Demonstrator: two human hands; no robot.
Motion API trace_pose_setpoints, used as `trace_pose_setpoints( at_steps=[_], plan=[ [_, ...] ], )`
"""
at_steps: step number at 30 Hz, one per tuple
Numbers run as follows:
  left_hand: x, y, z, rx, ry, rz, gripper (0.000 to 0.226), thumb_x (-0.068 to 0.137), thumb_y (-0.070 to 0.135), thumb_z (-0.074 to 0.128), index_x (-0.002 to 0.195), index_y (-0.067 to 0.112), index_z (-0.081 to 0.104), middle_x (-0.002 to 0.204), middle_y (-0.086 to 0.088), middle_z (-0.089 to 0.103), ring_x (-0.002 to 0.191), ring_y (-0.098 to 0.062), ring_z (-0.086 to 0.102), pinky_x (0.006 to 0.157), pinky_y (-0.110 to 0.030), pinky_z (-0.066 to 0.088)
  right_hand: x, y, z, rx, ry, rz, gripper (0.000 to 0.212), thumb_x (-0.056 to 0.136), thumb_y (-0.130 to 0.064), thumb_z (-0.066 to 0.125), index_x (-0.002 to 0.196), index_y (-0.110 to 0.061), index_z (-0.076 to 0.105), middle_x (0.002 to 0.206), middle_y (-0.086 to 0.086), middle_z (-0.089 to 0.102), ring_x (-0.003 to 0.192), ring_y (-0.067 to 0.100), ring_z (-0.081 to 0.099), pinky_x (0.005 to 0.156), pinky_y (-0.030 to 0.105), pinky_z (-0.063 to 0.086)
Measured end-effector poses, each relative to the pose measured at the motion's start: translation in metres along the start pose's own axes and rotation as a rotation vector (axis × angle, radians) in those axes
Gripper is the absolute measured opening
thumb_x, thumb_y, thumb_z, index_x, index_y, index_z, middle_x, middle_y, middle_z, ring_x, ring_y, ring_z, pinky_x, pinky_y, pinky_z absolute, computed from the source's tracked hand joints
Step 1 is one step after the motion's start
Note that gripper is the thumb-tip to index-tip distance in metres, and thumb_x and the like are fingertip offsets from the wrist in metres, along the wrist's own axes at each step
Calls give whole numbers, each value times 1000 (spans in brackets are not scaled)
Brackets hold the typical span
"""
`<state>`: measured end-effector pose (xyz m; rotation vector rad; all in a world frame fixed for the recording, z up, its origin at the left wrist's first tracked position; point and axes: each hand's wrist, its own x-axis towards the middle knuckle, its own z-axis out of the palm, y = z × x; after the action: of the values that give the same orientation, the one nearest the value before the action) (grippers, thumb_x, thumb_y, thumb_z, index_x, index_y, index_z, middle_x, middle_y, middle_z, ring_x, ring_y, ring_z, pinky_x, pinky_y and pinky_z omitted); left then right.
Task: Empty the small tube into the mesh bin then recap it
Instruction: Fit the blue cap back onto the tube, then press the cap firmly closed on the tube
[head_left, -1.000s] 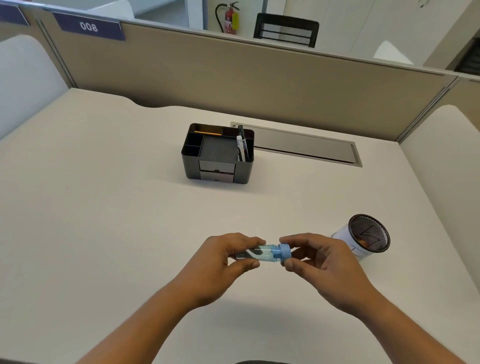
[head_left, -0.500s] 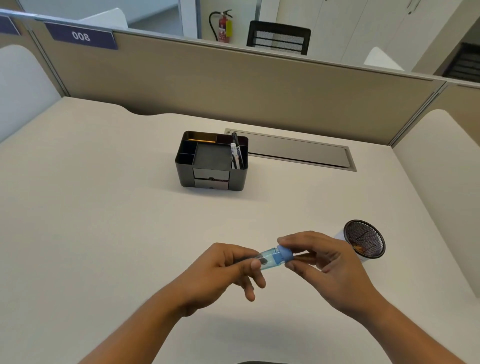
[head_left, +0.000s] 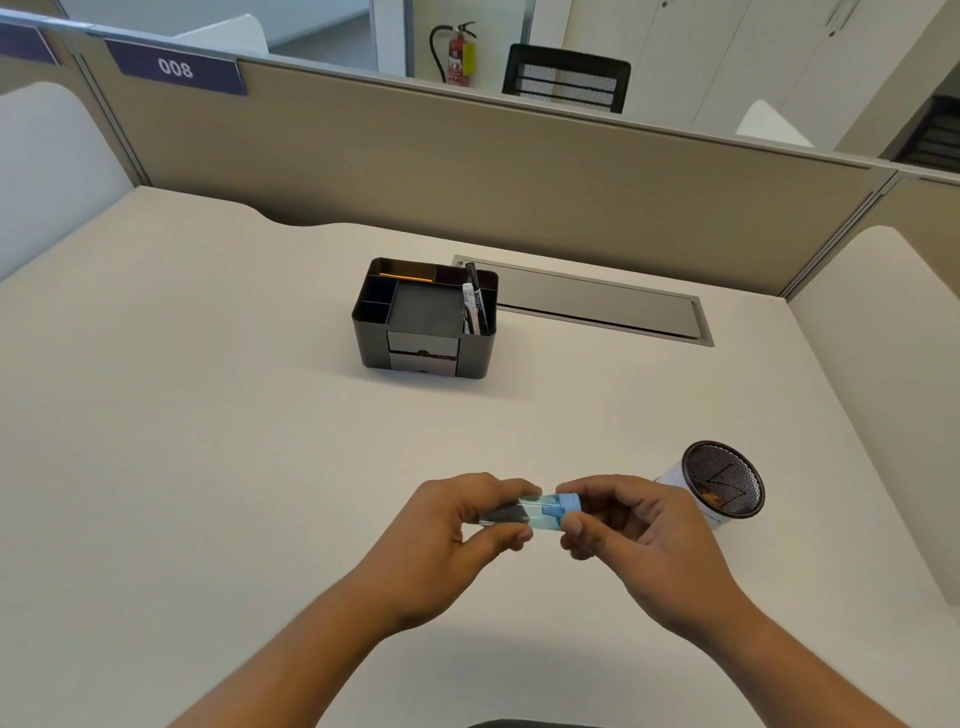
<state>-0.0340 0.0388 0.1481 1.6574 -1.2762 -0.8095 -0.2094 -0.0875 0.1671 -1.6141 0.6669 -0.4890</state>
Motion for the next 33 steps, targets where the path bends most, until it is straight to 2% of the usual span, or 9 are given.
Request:
trace_pose_setpoints(
  at_steps=[9, 14, 19, 22, 24, 27, 29, 31, 33],
  plan=[
    [3, -3, 25, -6, 97, 19, 28, 89, 23, 67, 116, 28, 68, 101, 16, 71, 99, -4, 63, 84, -10, 45, -5, 8, -5, 55, 58, 59, 23, 70, -26, 77, 93, -22, 78, 82, 11, 77, 68, 18, 72, 64, 22, 59],
    [4, -9, 27, 47, 102, -1, 25, 89, 28, 67, 113, 34, 66, 106, 21, 67, 103, -2, 59, 84, -7, 41, 1, 13, -9, 44, 14, 97, 31, 66, -28, 81, 96, -21, 78, 82, 11, 78, 70, 18, 71, 68, 25, 58],
    [17, -11, 21, 73, 156, -30, 28, 87, 21, 70, 111, 35, 66, 102, 19, 56, 98, 2, 52, 79, -4, 37, 4, 43, -7, 287, 103, 238, 46, 70, -31, 84, 113, -23, 71, 113, 4, 73, 100, 23, 70, 80, 30, 58],
    [28, -18, 12, 46, 176, -78, 28, 87, 18, 69, 108, 37, 64, 107, 16, 60, 100, 1, 54, 82, -7, 39, 2, 78, -11, -168, 191, 248, 39, 77, -42, 79, 113, -32, 67, 123, -8, 68, 116, 12, 62, 94, 29, 47],
    [36, -24, 2, 75, 191, -83, 29, 88, 17, 69, 108, 37, 63, 110, 15, 61, 102, 0, 55, 84, -7, 38, -1, 106, -17, -536, 103, 192, 52, 80, -47, 74, 127, -34, 56, 144, -6, 52, 133, 10, 45, 111, 35, 35],
    [59, -36, -18, 146, 265, -113, 30, 90, 19, 66, 115, 35, 60, 114, 14, 61, 102, -6, 55, 85, -11, 37, -2, 147, -21, -903, -204, 226, 92, 73, -76, 57, 148, -43, 16, 164, -12, 0, 149, 7, -6, 121, 44, -1],
    [82, -44, -36, 202, 313, -160, 32, 92, 22, 63, 122, 32, 59, 120, 9, 60, 103, -8, 52, 88, -19, 40, 3, 164, -23, -1071, -347, 273, 107, 56, -97, 39, 137, -59, -18, 154, -20, -31, 136, -3, -38, 118, 48, -8],
    [109, -51, -58, 298, 333, -176, 35, 92, 22, 63, 126, 30, 58, 126, 4, 59, 108, -13, 52, 94, -28, 43, 11, 166, -24, -1108, -396, 315, 104, 48, -103, 30, 119, -66, -36, 149, -20, -39, 127, -9, -45, 118, 52, -1],
    [136, -59, -78, 411, 341, -165, 35, 92, 20, 64, 126, 27, 60, 132, 0, 58, 120, -20, 51, 97, -33, 41, 20, 162, -21, -1179, -300, 187, 81, 79, -84, 23, 125, -59, -38, 157, -17, -29, 140, -10, -14, 105, 61, 34]
  ],
)
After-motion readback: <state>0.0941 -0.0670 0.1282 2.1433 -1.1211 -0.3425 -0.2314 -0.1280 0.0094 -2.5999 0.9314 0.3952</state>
